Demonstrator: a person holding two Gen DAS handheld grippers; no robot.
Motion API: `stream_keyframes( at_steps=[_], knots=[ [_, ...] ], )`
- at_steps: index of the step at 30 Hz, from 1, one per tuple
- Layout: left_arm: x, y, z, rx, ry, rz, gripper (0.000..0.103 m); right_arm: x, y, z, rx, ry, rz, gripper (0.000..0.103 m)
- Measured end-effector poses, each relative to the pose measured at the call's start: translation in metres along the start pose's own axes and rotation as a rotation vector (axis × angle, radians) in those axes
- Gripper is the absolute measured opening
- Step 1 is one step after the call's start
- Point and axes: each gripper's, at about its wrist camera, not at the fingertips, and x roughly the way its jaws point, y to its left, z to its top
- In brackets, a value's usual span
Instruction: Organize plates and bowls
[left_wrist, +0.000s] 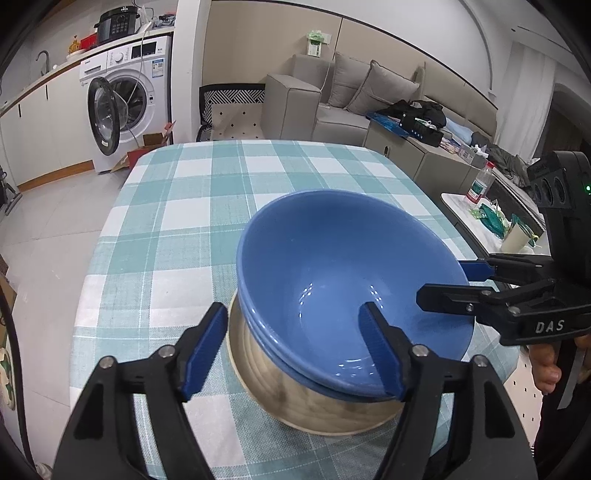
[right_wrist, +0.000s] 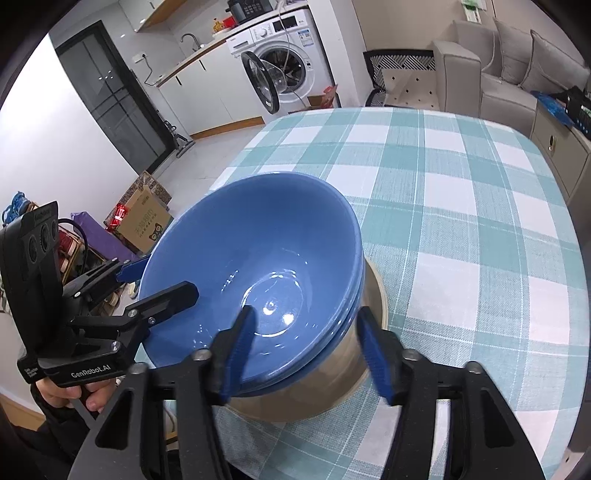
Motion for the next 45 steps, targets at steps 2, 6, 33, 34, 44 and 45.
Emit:
stream_keyframes(
  at_steps=[2,6,33,34,44,45],
  knots=[
    [-0.003,-0.001,-0.001,0.011,-0.013,0.0,0.079,-0.004,0.001,-0.001,-0.016,-0.014,0.002,0.078],
    [-0.01,-0.002,-0.002,0.027,-0.046,0.0,0.088,-0.007,0.004,-0.003,-0.043,-0.039,0.005,0.089],
    [-0.049,-0.003,-0.041,0.044,-0.307,0.176,0.103,-0.051,0.0,-0.071,-0.174,-0.373,-0.01,0.102],
    [-0.05,-0.004,-0.043,0.047,-0.311,0.177,0.103,-0.053,0.0,-0.074,-0.179,-0.381,-0.009,0.102],
    [-0.061,-0.008,-0.062,0.041,-0.347,0.195,0.103,-0.062,0.007,-0.106,-0.192,-0.445,0.013,0.102],
    [-0.062,-0.008,-0.064,0.04,-0.349,0.195,0.103,-0.062,0.008,-0.108,-0.195,-0.448,0.013,0.102]
  ],
)
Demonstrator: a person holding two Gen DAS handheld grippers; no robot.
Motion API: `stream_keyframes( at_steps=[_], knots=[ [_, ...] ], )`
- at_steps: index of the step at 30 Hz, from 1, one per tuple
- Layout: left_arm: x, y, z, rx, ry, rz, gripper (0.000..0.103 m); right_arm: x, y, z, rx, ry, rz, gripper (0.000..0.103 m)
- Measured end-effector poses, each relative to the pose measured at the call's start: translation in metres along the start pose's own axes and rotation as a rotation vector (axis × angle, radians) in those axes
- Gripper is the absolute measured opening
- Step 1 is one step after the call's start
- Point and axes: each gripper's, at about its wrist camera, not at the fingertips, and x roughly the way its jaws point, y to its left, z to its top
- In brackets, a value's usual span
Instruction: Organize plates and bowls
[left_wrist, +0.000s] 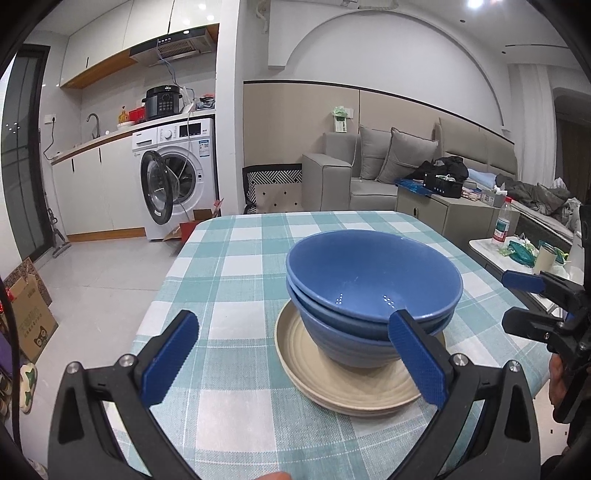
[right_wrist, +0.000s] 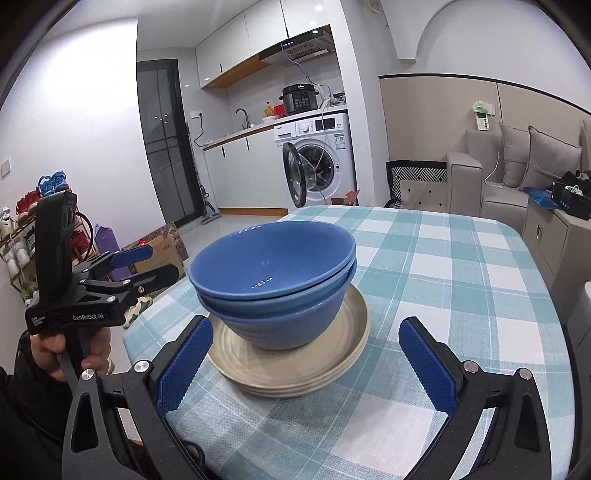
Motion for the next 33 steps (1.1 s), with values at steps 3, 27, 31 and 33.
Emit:
stream_keyframes(
  at_steps=[3,27,31,33],
  knots=[
    [-0.003,0.0,-0.005,0.0,0.0,0.0,0.103,-0.004,0.006,-0.005,-0.018,-0.018,-0.007,0.102],
    [-0.027,-0.005,-0.038,0.001,-0.032,0.02,0.103,-0.017,0.033,-0.035,-0.073,-0.047,0.005,0.102],
    [-0.028,-0.005,-0.038,0.0,-0.039,0.02,0.103,-0.02,0.032,-0.035,-0.07,-0.056,0.011,0.102],
    [-0.029,-0.005,-0.038,0.0,-0.041,0.018,0.103,-0.021,0.033,-0.035,-0.069,-0.058,0.013,0.102]
  ],
)
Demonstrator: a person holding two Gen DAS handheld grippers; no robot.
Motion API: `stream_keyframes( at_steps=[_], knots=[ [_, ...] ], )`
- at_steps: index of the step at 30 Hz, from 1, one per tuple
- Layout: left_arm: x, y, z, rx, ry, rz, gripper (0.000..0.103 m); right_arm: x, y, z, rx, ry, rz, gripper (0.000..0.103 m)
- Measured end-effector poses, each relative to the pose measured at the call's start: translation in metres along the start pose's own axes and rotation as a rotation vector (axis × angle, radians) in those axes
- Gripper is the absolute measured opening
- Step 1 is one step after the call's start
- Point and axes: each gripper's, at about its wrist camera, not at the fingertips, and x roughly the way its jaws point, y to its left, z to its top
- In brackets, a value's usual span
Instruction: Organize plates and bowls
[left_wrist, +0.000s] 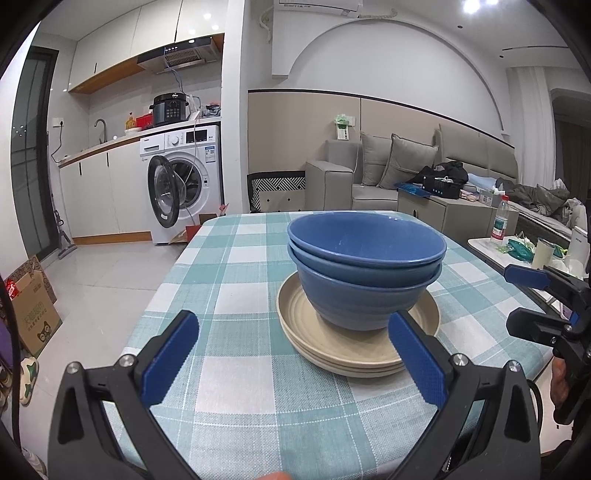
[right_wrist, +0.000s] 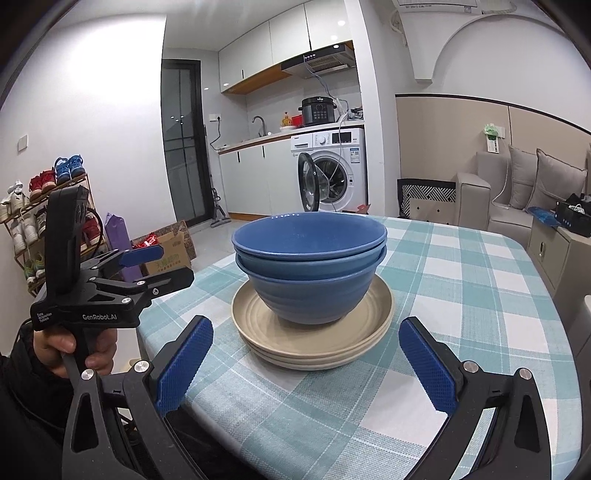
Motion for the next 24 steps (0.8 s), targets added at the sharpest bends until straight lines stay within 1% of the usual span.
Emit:
stream_keyframes(
  at_steps=[24],
  knots=[
    [0.0017,0.0001,-0.0021,-0.011,0.007,-0.013,0.103,-0.0015,0.0032,-0.0018,-0.006,-0.013,0.018,0.102]
  ],
)
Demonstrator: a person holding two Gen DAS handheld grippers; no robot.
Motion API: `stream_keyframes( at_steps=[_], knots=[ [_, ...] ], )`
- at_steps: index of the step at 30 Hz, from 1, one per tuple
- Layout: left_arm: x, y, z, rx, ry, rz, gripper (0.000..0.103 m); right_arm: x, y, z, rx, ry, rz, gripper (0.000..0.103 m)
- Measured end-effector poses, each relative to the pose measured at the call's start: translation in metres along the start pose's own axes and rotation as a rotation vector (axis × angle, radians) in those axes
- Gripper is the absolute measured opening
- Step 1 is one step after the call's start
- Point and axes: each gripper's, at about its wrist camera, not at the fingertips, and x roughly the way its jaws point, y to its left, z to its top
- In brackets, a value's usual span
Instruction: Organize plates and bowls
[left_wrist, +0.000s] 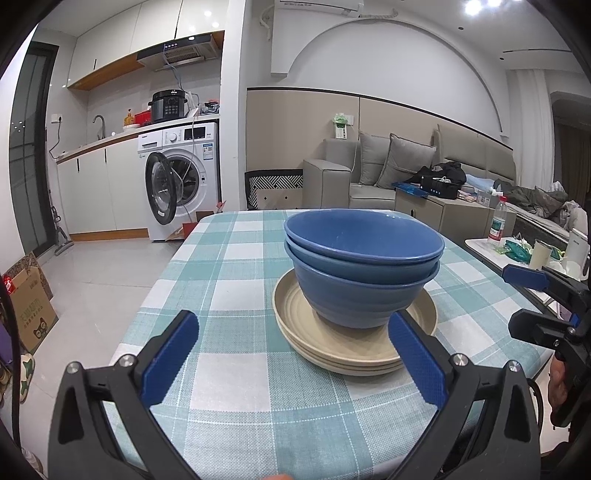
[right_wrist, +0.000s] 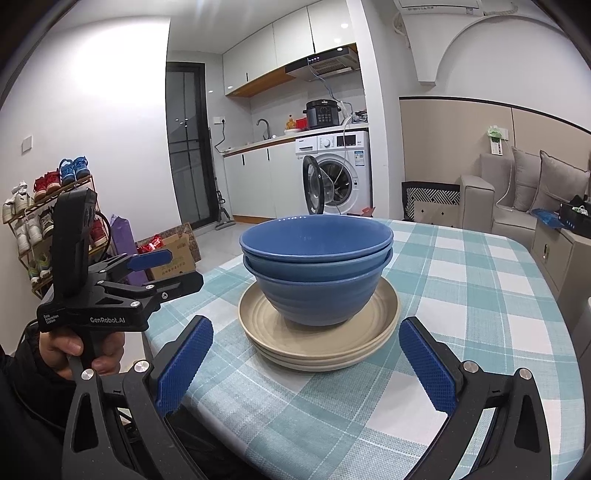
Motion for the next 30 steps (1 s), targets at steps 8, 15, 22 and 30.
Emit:
stream_keyframes(
  at_steps=[8,15,22,30],
  knots=[
    [0.0009,-0.0005,-0.0004,-0.001,-0.001,-0.002,0.103,-0.0006,0.0003,-0.0001,-0.002,-0.001,0.002,0.102],
    [0.0018,-0.0019,-0.001,0.001,0.002,-0.001,0.103,-0.0001,0.0008,0.0001,-0.005,0.003,0.005,0.102],
    [0.0019,-0.0024,-0.0019,0.003,0.005,-0.007,0.103,0.0002,0.0014,0.0,-0.004,0.001,0.006,0.102],
    [0.0025,-0.0033,-0.002,0.0,0.004,-0.011,0.103,0.0002,0.0017,-0.0001,-0.005,-0.001,0.008,0.102]
  ],
)
